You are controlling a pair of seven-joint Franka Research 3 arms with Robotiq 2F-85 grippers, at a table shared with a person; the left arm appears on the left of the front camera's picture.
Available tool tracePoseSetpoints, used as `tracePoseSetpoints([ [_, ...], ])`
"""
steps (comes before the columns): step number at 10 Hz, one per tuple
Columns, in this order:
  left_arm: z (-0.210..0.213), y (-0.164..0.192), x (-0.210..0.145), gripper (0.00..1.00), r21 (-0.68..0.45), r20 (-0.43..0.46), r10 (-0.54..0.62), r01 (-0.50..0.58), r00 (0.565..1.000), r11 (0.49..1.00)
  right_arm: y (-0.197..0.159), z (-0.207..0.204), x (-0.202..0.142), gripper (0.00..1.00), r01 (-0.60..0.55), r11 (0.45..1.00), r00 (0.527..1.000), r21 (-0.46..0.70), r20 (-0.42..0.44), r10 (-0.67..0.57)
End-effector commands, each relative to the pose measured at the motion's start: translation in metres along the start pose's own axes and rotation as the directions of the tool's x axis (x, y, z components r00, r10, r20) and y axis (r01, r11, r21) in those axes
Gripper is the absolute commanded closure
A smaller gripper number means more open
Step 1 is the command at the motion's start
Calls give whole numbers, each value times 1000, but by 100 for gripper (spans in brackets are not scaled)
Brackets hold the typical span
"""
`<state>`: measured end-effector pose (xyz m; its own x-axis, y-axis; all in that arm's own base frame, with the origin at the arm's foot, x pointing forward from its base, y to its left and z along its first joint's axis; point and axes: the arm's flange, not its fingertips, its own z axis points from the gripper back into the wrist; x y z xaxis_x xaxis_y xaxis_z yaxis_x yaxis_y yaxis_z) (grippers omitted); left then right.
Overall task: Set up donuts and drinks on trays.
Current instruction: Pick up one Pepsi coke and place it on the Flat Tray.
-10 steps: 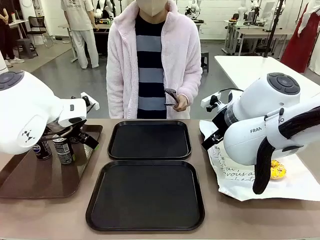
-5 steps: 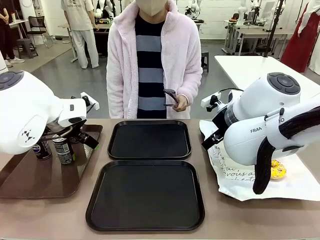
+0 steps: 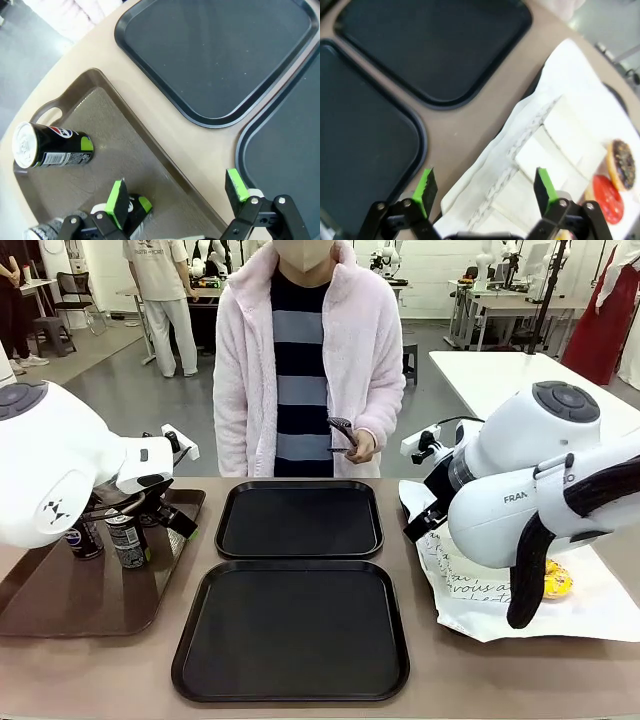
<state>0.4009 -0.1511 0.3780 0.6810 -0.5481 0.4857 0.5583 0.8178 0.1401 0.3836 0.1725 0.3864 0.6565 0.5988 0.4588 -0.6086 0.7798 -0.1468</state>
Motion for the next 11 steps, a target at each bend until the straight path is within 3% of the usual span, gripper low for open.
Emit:
tracePoseSetpoints([
  [1, 66, -13, -35, 0, -2, -45, -76, 76, 996, 997, 41, 82, -53, 0, -34, 999, 996, 1, -78, 34],
  [2, 91, -24, -55, 0, -13, -119, -87, 86, 989, 996, 56, 115, -75, 0, -75, 997, 986, -32, -149, 69],
  [4, 124, -43, -90, 0, -167, -235, -193, 156, 953, 973, 82, 156, -119, 0, -141, 986, 958, -89, -264, 113],
  [6, 120, -53, -114, 0, -179, -260, -187, 143, 947, 973, 83, 152, -146, 0, -181, 979, 946, -95, -290, 147],
  [7, 102, -47, -108, 0, 162, -153, -122, 146, 981, 976, 66, 170, -41, 0, -123, 989, 960, -75, -263, 100],
  [8, 131, -39, -31, 0, -180, -280, -187, 140, 941, 974, 66, 170, -41, 0, -123, 989, 960, -75, -263, 100],
  [9, 131, -39, -31, 0, -180, -280, -187, 140, 941, 974, 66, 170, -41, 0, -123, 989, 960, -75, -263, 100],
  [10, 143, -35, -24, 0, -83, -251, -173, 157, 952, 984, 75, 192, -55, 0, -142, 987, 953, -77, -281, 115],
  [11, 134, -1, -38, 0, -304, -75, 1, -24, 997, 952, 22, 197, -82, 0, 150, 962, 988, 228, 6, -155],
])
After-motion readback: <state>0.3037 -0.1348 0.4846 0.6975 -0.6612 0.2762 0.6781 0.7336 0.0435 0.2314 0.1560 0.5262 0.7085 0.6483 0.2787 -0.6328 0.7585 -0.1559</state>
